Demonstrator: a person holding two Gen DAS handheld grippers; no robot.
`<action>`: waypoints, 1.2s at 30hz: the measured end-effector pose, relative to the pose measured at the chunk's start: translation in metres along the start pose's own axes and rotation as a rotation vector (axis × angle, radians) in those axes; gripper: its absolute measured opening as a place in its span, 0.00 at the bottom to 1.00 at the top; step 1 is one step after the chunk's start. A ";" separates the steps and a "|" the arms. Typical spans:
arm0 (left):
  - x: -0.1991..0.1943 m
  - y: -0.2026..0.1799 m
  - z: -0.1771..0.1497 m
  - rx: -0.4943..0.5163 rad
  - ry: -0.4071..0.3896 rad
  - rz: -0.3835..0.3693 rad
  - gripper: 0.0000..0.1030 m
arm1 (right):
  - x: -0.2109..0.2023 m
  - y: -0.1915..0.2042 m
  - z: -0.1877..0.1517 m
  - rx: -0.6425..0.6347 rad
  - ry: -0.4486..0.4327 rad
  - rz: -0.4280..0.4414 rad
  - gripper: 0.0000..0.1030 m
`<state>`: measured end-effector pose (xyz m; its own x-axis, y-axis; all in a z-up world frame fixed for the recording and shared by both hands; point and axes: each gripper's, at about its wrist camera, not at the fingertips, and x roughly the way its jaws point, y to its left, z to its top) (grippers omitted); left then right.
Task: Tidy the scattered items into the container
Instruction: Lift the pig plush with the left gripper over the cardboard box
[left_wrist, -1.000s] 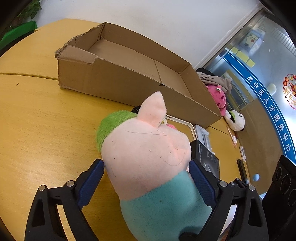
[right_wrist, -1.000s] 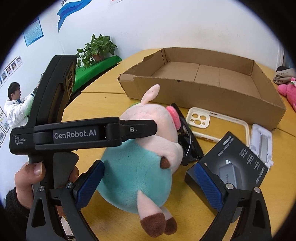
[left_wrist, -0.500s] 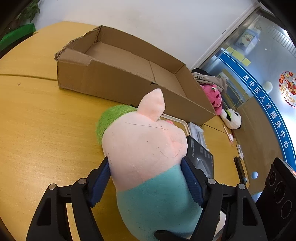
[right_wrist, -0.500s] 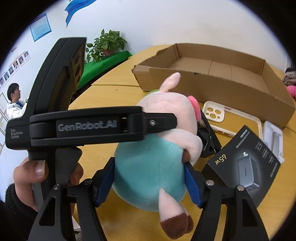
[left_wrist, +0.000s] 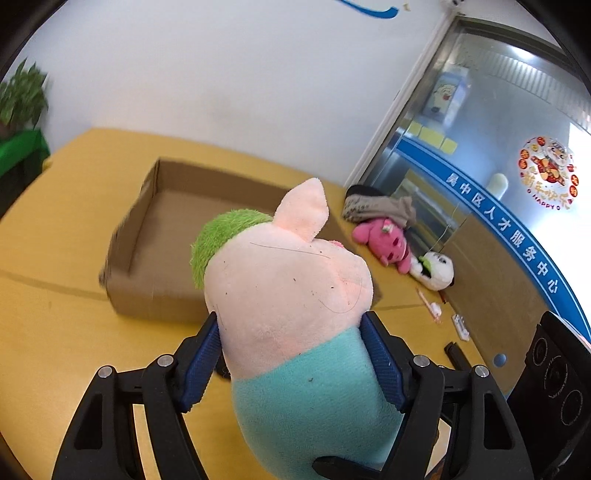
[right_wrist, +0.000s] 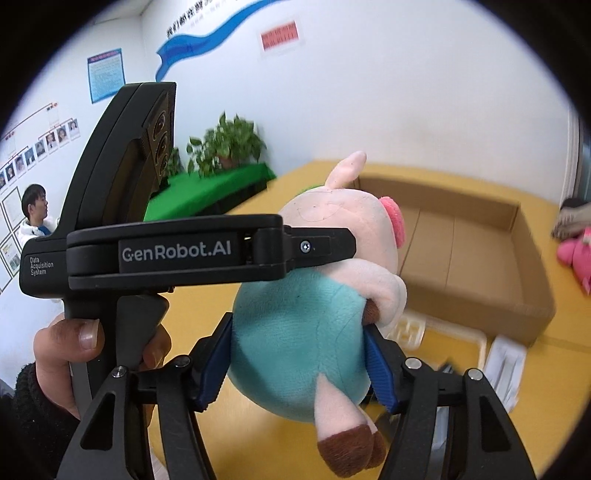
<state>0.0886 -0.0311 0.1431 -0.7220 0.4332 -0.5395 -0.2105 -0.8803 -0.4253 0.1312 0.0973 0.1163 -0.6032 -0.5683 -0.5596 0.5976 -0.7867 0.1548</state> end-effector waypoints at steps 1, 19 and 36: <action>-0.004 -0.004 0.014 0.020 -0.017 -0.005 0.76 | -0.004 0.000 0.011 -0.002 -0.020 -0.002 0.62; 0.034 0.001 0.250 0.213 -0.118 0.031 0.75 | 0.018 -0.064 0.226 0.085 -0.175 0.020 0.62; 0.220 0.145 0.278 0.079 0.150 0.087 0.74 | 0.220 -0.137 0.238 0.234 0.064 0.064 0.62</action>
<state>-0.2836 -0.1174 0.1647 -0.6344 0.3735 -0.6768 -0.2069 -0.9256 -0.3168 -0.2097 0.0227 0.1657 -0.5293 -0.6081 -0.5916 0.4902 -0.7884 0.3717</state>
